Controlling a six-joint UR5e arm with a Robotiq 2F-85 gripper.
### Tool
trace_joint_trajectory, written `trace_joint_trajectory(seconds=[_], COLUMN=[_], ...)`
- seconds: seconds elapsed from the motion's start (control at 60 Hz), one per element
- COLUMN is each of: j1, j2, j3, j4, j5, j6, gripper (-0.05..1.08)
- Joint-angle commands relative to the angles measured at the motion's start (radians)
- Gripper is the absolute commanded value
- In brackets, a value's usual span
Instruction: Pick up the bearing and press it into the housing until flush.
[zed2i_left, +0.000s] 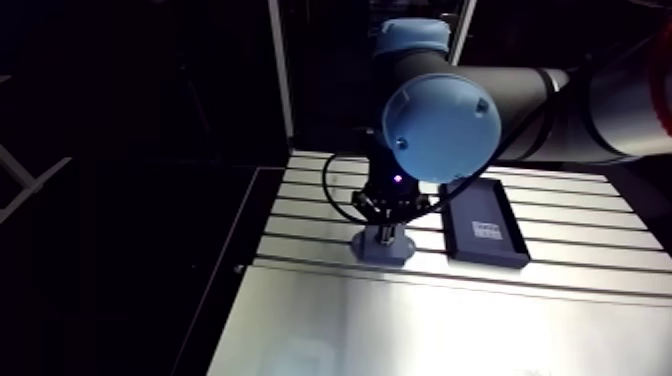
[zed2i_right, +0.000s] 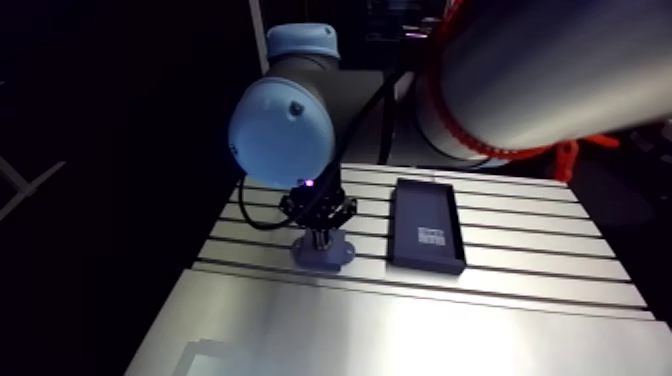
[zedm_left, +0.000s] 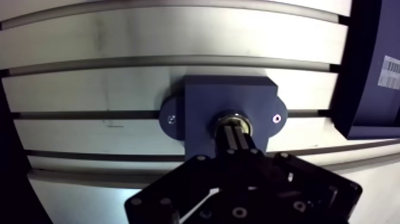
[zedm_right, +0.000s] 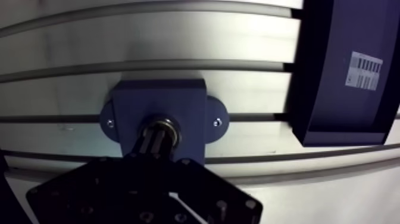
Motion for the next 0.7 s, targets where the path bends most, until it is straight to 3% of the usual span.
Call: trace_joint_trajectory(seconds=[0.017,0.7], j1=[0.0,0.002], j2=[0.001,0.004], j3=[0.001,0.003], j4=[0.0,0.0], j5=[-0.001,-0.002], j6=[0.0,-0.008], gripper=[0.87,0.87])
